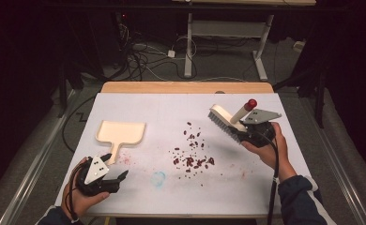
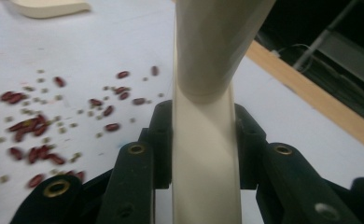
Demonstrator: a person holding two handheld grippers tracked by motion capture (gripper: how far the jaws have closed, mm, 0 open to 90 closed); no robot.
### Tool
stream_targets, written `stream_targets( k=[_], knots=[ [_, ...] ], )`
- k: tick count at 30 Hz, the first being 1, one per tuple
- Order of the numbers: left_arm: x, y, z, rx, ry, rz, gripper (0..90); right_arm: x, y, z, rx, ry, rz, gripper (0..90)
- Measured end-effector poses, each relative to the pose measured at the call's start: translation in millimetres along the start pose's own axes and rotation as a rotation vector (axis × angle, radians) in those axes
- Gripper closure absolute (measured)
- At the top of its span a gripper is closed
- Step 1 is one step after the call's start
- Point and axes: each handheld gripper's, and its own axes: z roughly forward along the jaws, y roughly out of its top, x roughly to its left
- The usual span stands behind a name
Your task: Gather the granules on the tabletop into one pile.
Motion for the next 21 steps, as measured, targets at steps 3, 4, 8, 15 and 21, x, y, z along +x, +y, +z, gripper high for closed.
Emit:
stream_targets(
  k=[3, 4, 8, 15, 21],
  knots=[
    [0.3, 1.0, 2.0, -0.002, 0.000, 0.003, 19.9, -13.6, 11.7, 17.1, 0.018, -0.021, 0.006, 68.2],
    [0.3, 1.2, 2.6, 0.001, -0.001, 0.007, 19.9, -13.6, 11.7, 17.1, 0.018, -0.021, 0.006, 68.2],
    [0.4, 1.1, 3.0, 0.002, -0.005, 0.010, 19.9, -23.4, 21.3, 39.8, 0.057, -0.063, -0.012, 68.2],
    [-0.3, 0.8, 5.8, 0.024, -0.025, 0.013, 17.6, -24.9, 32.6, 85.8, 0.112, -0.104, -0.057, 68.2],
    [-2.9, 5.0, 11.4, 0.024, -0.031, 0.053, 17.6, -13.5, 34.2, 115.1, 0.158, -0.132, -0.103, 68.2]
  ],
)
